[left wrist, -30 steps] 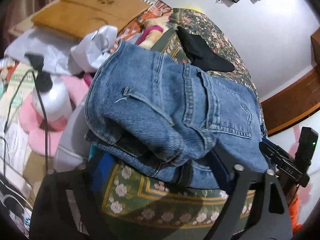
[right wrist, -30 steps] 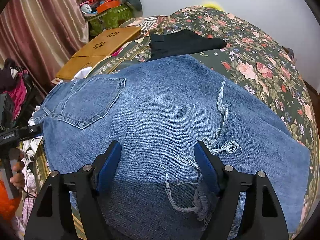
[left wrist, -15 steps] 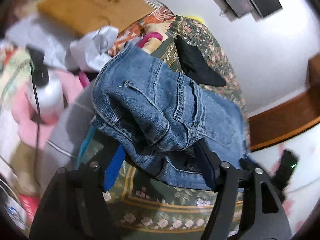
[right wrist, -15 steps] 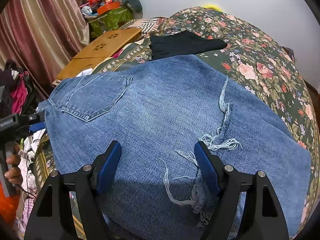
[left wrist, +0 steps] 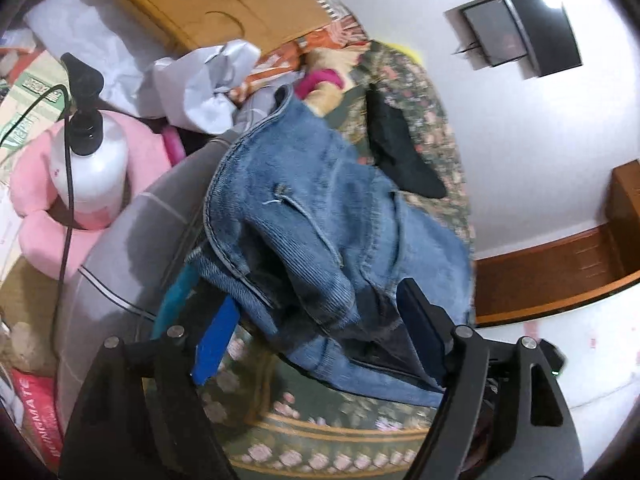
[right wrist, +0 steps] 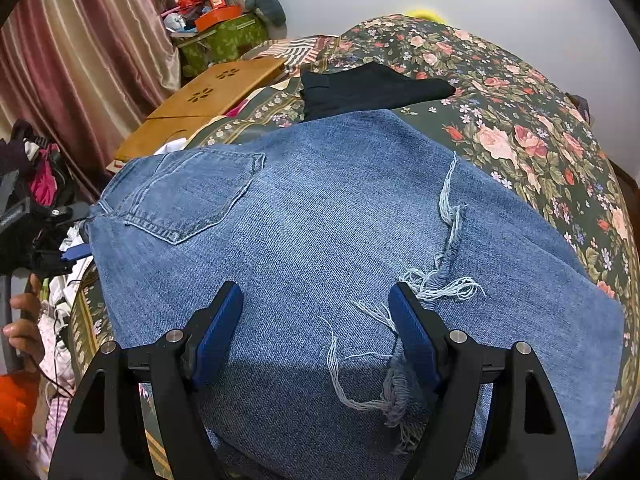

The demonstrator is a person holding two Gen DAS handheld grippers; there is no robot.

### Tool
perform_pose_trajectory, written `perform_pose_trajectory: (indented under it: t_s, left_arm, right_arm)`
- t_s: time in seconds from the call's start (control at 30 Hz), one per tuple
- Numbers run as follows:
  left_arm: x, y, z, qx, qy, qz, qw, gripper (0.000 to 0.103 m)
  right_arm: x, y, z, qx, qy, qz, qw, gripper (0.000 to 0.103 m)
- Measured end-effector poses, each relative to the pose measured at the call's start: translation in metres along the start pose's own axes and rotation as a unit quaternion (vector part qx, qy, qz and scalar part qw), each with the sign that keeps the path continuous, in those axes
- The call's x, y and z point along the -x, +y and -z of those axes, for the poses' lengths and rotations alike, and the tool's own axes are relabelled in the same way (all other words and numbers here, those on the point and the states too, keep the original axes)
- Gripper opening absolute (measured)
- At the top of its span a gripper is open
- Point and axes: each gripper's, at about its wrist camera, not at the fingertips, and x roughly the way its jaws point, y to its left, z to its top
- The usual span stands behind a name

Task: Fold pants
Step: 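Grasp the jeans waistband with the left tool and lift it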

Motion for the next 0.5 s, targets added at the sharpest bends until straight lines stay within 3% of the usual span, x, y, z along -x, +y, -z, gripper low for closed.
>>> perform_pose_trajectory:
  t_s: [0.1,0.27,0.3,0.4,0.5]
  left_arm:
    - [-0.013,-0.004,-0.001,-0.002,-0.001,-0.012,0.9999,0.077]
    - [-0.025,-0.019,-0.002,-0.033,-0.03,-0.082,0.9956,0.05]
    - [-0.022,-0.023,-0.001,-0.043,-0.042,-0.101,0.9931,0.036]
    - [-0.015,-0.045,0.004,-0.106,-0.072,-0.136,0.9824,0.031]
    - [-0.006,-0.074,0.009,-0.174,-0.094,-0.173,0.9648,0.028]
  right_arm:
    - [0.0,0.0,0.0,0.0,0.0,0.0,1.0,0.075]
    - [-0.001,0.0,-0.001,0.0,-0.001,0.0,1.0,0.075]
    - [0.0,0.0,0.0,0.001,-0.001,0.0,1.0,0.075]
    - [0.0,0.0,0.0,0.001,-0.001,0.0,1.0,0.075]
    - [0.0,0.0,-0.001,0.0,0.0,0.0,1.0,0.074]
